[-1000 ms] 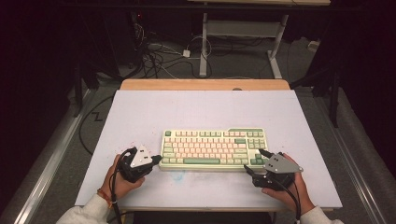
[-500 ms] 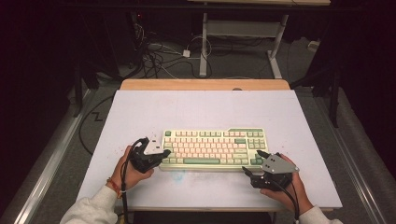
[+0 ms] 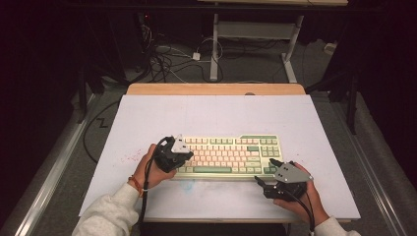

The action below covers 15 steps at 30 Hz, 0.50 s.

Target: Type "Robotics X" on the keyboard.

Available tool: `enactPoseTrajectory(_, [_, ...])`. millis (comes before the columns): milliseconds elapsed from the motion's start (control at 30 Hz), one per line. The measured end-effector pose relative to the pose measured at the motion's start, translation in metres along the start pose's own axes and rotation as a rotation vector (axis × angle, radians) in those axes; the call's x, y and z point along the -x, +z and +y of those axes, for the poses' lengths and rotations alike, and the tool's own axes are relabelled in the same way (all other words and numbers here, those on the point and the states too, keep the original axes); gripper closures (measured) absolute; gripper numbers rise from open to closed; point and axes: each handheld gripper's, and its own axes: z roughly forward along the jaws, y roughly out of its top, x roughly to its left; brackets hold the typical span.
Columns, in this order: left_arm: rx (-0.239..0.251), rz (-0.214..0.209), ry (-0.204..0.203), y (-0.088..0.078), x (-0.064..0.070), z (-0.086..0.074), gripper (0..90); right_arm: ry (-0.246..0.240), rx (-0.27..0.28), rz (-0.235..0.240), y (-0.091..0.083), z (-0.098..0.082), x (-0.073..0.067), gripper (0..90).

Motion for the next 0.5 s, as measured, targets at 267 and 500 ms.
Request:
enactPoseTrajectory(267, [-0.017, -0.016, 0.021, 0.013, 0.001, 0.013, 88.2, -0.002, -0.004, 0.003, 0.001, 0.000, -0.001, 25.5])
enactPoseTrajectory(500, [-0.021, -0.030, 0.042, 0.025, 0.005, 0.025, 88.2, -0.006, -0.010, 0.007, 0.002, -0.001, -0.001, 25.6])
